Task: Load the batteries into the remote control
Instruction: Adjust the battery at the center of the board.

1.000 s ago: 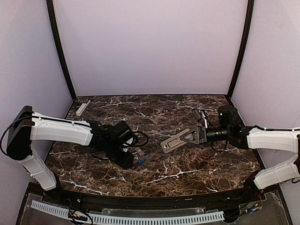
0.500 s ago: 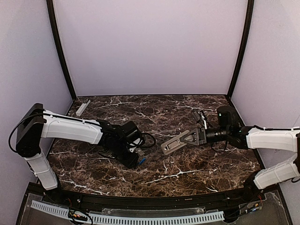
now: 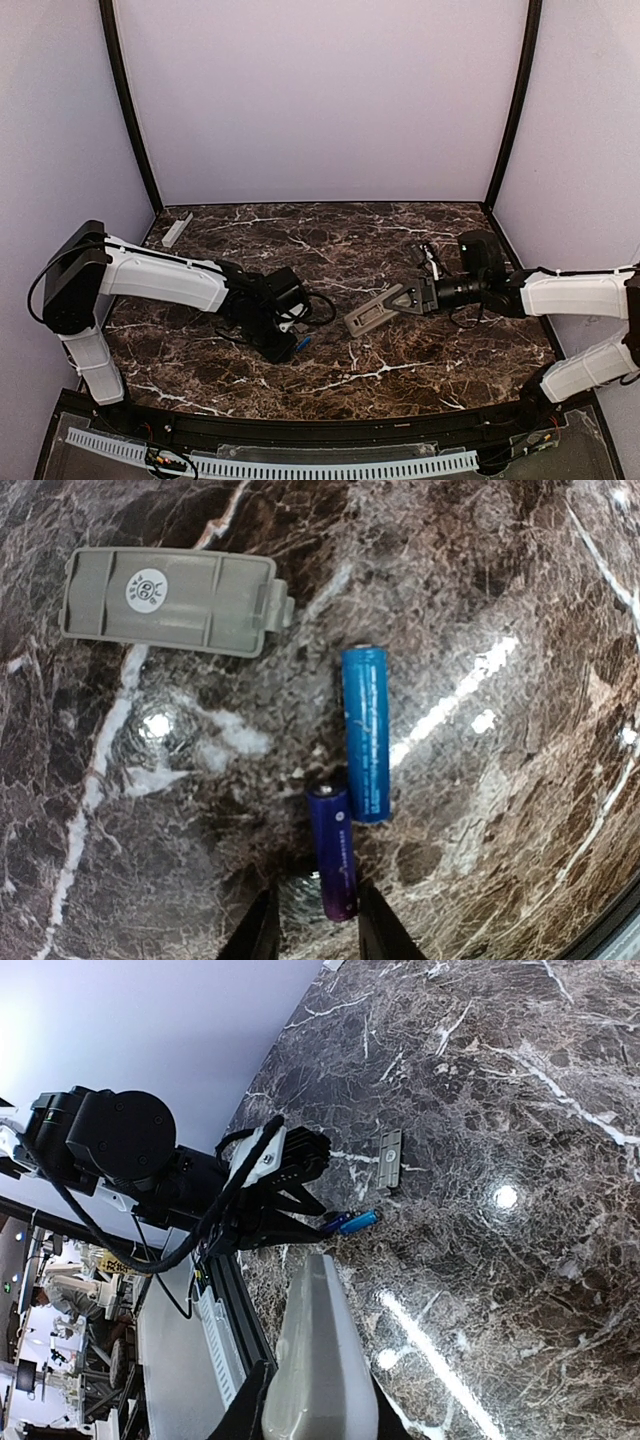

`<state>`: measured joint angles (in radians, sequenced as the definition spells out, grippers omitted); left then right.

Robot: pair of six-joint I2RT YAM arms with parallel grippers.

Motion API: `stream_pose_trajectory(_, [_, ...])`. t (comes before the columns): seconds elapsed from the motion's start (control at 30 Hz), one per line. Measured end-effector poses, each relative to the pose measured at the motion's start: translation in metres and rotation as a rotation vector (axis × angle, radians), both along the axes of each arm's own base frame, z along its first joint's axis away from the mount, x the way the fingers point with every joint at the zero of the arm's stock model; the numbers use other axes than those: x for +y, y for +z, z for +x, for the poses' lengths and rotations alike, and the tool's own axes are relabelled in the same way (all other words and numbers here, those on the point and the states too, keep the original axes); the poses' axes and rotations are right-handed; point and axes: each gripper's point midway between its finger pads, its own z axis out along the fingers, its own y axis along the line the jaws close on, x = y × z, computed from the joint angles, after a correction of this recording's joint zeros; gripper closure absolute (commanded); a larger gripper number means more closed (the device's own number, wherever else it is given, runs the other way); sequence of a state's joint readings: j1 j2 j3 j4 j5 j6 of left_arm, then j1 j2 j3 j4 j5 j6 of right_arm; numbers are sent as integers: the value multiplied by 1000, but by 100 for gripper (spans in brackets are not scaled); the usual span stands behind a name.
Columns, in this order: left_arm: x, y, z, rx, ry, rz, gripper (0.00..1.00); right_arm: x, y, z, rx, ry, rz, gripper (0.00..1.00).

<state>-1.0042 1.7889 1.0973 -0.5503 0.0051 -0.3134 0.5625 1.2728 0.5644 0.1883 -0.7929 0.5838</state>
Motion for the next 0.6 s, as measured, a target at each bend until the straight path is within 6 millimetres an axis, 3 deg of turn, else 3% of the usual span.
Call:
stream_pose_trajectory(0.2, [6,-2,4,-24,7,32,85,0,-3,0,9,0,-6,100])
stream_pose_trajectory(0.6, [13,-3,6,-37,45,56,96,0,-6,0,14,1,-11,100])
